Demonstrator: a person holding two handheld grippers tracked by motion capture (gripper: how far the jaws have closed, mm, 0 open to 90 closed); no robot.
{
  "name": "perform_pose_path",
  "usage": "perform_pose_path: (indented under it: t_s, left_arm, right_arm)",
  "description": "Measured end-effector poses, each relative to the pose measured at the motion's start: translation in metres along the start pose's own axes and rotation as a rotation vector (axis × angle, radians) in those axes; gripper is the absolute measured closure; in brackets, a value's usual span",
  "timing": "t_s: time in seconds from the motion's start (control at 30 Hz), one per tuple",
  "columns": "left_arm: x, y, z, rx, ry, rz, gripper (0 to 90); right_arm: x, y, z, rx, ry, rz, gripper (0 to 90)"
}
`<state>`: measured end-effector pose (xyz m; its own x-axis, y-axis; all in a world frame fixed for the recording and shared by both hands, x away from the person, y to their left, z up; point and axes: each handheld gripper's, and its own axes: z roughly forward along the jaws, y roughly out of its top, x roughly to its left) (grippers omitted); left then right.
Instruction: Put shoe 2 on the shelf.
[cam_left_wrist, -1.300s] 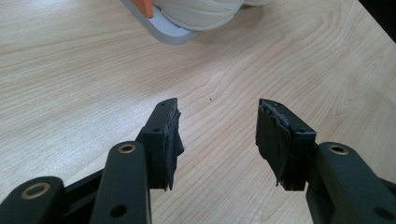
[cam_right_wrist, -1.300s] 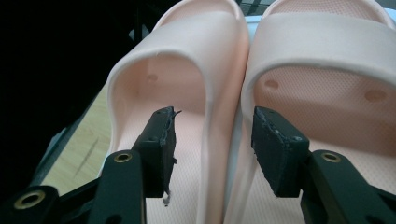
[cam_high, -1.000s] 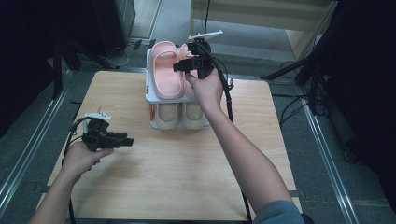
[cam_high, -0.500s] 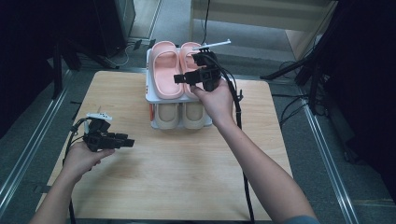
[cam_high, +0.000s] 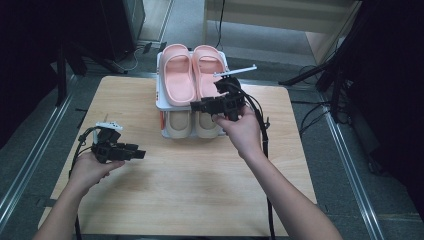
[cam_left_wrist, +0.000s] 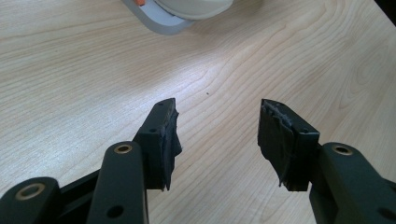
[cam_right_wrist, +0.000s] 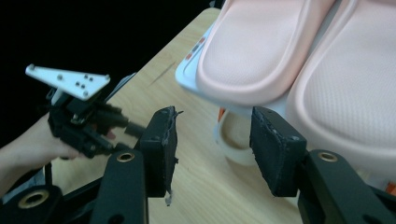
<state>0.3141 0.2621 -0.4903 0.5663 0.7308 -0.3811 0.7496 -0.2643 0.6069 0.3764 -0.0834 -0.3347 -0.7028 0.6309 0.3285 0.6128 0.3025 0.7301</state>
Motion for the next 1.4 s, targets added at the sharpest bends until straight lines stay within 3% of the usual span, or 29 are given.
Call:
perform_pose_path:
  t_s: [0.13, 0.7, 0.93, 1.17, 1.4]
  left_arm:
    - [-0.003, 0.001, 0.002, -0.006, 0.001, 0.01, 46.3]
    - [-0.009, 0.009, 0.016, 0.022, -0.004, 0.041, 45.2]
    - [-0.015, 0.015, 0.023, 0.025, -0.011, 0.057, 44.8]
    - [-0.017, 0.02, 0.027, 0.03, -0.022, 0.07, 44.7]
    - [-0.019, 0.024, 0.03, 0.039, -0.033, 0.079, 44.2]
  right_arm:
    - [-0.004, -0.018, -0.005, 0.0, 0.008, -0.026, 51.9]
    - [-0.034, -0.083, -0.006, 0.038, 0.04, -0.031, 50.4]
    - [-0.043, -0.11, -0.005, 0.037, 0.033, -0.095, 49.8]
    - [-0.053, -0.124, -0.004, 0.028, 0.015, -0.097, 49.6]
    - [-0.069, -0.141, -0.002, 0.015, 0.003, -0.061, 47.2]
